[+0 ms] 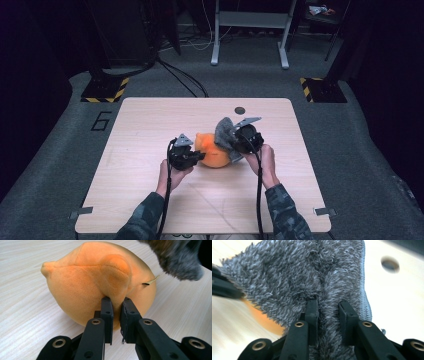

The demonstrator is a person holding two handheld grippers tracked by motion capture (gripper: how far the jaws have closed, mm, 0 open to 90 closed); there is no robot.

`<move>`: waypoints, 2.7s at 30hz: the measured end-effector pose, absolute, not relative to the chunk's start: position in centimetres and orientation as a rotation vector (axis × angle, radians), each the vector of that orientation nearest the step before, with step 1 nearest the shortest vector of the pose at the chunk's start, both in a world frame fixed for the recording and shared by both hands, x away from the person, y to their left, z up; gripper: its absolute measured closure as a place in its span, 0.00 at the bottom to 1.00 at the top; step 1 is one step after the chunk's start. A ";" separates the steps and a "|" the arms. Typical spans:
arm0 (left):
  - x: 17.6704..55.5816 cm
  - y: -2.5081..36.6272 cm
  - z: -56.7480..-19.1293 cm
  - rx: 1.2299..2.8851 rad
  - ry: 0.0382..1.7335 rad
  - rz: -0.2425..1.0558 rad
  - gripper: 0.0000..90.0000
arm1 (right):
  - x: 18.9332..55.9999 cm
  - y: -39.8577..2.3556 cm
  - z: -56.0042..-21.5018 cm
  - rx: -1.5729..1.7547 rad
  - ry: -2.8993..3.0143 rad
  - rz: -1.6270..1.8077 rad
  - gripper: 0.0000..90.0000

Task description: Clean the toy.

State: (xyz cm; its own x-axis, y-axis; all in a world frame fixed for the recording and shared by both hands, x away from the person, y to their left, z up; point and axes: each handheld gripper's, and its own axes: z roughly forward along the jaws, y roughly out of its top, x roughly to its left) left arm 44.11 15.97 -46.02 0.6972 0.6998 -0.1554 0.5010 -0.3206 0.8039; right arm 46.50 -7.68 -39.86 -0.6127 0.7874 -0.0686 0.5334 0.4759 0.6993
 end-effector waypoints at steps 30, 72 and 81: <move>44.3 16.1 -46.3 1.977 0.932 0.253 0.91 | 47.7 -7.5 -42.8 1.150 2.416 0.815 0.80; 44.2 16.6 -46.3 1.990 0.934 0.317 0.79 | 48.0 -6.9 -43.3 1.175 2.415 0.829 0.81; 44.1 16.3 -46.7 2.052 0.915 0.394 0.54 | 48.7 -7.1 -43.3 1.177 2.406 0.800 0.81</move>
State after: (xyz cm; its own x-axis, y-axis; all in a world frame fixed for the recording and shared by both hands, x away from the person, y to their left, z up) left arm 44.12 16.34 -46.72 0.6849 0.7271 -0.0477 0.4655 -0.3863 0.7963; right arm 48.68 -7.11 -43.31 -0.5963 0.8007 -0.0582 0.6063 0.4967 0.6211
